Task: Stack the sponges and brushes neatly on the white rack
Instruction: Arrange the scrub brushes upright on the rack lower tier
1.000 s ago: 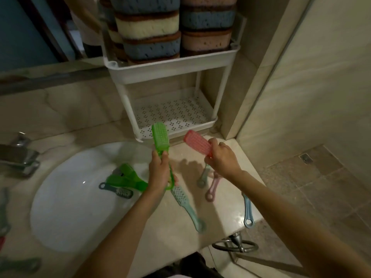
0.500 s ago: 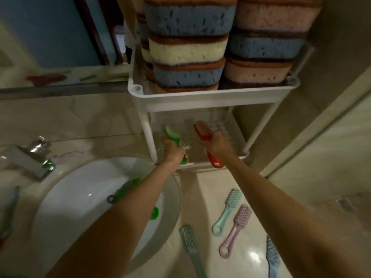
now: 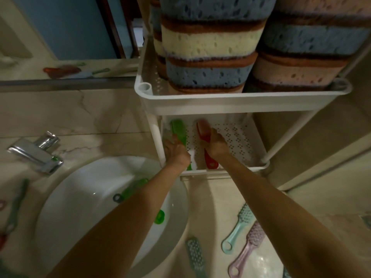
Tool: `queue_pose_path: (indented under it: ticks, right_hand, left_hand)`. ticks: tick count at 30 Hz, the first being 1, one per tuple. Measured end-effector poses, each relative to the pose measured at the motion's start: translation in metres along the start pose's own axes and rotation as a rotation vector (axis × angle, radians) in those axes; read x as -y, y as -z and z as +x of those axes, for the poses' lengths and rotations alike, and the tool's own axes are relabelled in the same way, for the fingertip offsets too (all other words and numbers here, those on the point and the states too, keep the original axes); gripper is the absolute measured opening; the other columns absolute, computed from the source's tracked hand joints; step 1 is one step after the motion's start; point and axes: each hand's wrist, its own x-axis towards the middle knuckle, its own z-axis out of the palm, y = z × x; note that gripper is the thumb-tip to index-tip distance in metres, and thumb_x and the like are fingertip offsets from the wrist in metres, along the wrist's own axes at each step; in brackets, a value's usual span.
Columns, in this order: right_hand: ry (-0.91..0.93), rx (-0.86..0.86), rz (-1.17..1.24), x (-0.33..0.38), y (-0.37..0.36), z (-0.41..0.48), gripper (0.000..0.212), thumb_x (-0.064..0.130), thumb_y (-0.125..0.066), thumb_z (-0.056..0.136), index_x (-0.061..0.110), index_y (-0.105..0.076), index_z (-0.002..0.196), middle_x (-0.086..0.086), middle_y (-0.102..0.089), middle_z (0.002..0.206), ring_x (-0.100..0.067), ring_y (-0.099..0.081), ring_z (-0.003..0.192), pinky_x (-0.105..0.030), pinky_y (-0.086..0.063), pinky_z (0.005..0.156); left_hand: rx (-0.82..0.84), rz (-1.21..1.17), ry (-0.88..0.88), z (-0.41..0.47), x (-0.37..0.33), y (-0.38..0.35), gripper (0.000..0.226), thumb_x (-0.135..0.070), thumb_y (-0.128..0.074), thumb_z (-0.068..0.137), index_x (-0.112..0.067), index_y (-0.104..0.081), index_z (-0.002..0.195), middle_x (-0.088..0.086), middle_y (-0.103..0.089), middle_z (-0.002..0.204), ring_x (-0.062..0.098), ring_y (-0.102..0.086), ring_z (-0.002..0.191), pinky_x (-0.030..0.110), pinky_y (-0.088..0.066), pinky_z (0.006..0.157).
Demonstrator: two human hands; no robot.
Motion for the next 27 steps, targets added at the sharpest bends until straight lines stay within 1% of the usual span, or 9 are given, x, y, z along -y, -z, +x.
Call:
queue_pose_path:
  ticks: [4, 7, 11, 13, 16, 20, 23, 25, 27]
  right_hand:
    - [-0.014, -0.002, -0.127, 0.002, -0.003, -0.003, 0.053, 0.029, -0.040, 0.098, 0.001, -0.026, 0.141, -0.026, -0.040, 0.135, -0.037, -0.050, 0.116, -0.040, -0.041, 0.094]
    - [-0.003, -0.008, -0.159, 0.006, -0.007, -0.001, 0.049, 0.024, -0.040, 0.099, 0.001, -0.028, 0.141, -0.023, -0.044, 0.133, -0.035, -0.051, 0.117, -0.038, -0.041, 0.094]
    - [0.074, 0.019, -0.064, 0.018, -0.012, 0.000, 0.038, 0.018, -0.043, 0.095, 0.009, -0.043, 0.132, -0.019, -0.059, 0.121, -0.033, -0.058, 0.108, -0.034, -0.045, 0.084]
    - [0.084, 0.035, 0.009, 0.026, -0.018, -0.001, 0.030, 0.020, -0.043, 0.095, 0.011, -0.050, 0.122, -0.017, -0.063, 0.114, -0.033, -0.061, 0.102, -0.031, -0.043, 0.076]
    - [0.050, 0.034, 0.121, 0.031, -0.026, -0.003, 0.027, 0.022, -0.046, 0.093, 0.011, -0.053, 0.116, -0.016, -0.064, 0.110, -0.029, -0.061, 0.097, -0.023, -0.035, 0.068]
    - [0.073, 0.053, 0.091, 0.030, -0.025, -0.007, 0.033, 0.015, -0.047, 0.090, 0.011, -0.051, 0.122, -0.018, -0.064, 0.114, -0.033, -0.061, 0.100, -0.030, -0.044, 0.076]
    - [0.087, 0.096, 0.053, 0.031, -0.020, -0.009, 0.036, 0.015, -0.045, 0.091, 0.011, -0.048, 0.126, -0.017, -0.062, 0.119, -0.033, -0.060, 0.105, -0.031, -0.045, 0.083]
    - [0.074, 0.105, 0.055, 0.032, -0.016, -0.016, 0.033, 0.016, -0.045, 0.092, 0.005, -0.049, 0.123, -0.018, -0.061, 0.119, -0.033, -0.059, 0.107, -0.033, -0.045, 0.084]
    - [0.078, -0.002, 0.104, 0.034, -0.011, -0.028, 0.027, 0.013, -0.043, 0.092, -0.002, -0.053, 0.113, -0.023, -0.063, 0.112, -0.036, -0.061, 0.101, -0.035, -0.046, 0.078]
  left_hand:
    - [0.015, -0.059, 0.011, -0.002, 0.002, 0.001, 0.084, -0.006, -0.053, 0.090, -0.010, 0.006, 0.149, 0.028, 0.002, 0.153, 0.040, -0.007, 0.143, 0.038, -0.016, 0.118]
    - [-0.019, -0.149, -0.019, -0.006, 0.003, 0.001, 0.075, -0.002, -0.048, 0.092, -0.011, -0.002, 0.150, 0.026, -0.005, 0.153, 0.042, -0.017, 0.140, 0.043, -0.021, 0.114]
    - [-0.029, -0.097, -0.020, -0.007, 0.002, 0.000, 0.072, -0.003, -0.045, 0.093, -0.006, 0.001, 0.149, 0.029, -0.014, 0.150, 0.040, -0.021, 0.139, 0.037, -0.023, 0.113]
    - [-0.019, -0.091, -0.051, -0.012, 0.002, -0.001, 0.060, -0.004, -0.042, 0.094, 0.000, -0.012, 0.146, 0.028, -0.026, 0.145, 0.037, -0.030, 0.135, 0.034, -0.027, 0.110]
    - [0.022, -0.113, -0.052, -0.018, 0.003, -0.002, 0.054, 0.001, -0.040, 0.092, 0.003, -0.021, 0.142, 0.024, -0.022, 0.148, 0.035, -0.025, 0.138, 0.034, -0.022, 0.114]
    - [0.038, -0.181, -0.031, -0.022, 0.010, 0.003, 0.052, -0.003, -0.043, 0.093, 0.003, -0.024, 0.141, 0.021, -0.032, 0.143, 0.035, -0.036, 0.132, 0.035, -0.031, 0.108]
    - [0.055, -0.224, -0.055, -0.028, 0.012, 0.008, 0.050, -0.003, -0.042, 0.094, 0.003, -0.023, 0.140, 0.021, -0.035, 0.140, 0.035, -0.040, 0.128, 0.034, -0.034, 0.104]
    - [0.062, -0.245, -0.084, -0.036, 0.014, 0.012, 0.046, 0.000, -0.040, 0.093, 0.002, -0.027, 0.137, 0.022, -0.039, 0.137, 0.036, -0.043, 0.125, 0.035, -0.036, 0.101]
    - [0.073, -0.272, -0.130, -0.047, 0.019, 0.016, 0.045, 0.006, -0.037, 0.090, 0.001, -0.031, 0.135, 0.023, -0.043, 0.134, 0.035, -0.045, 0.124, 0.034, -0.036, 0.100]
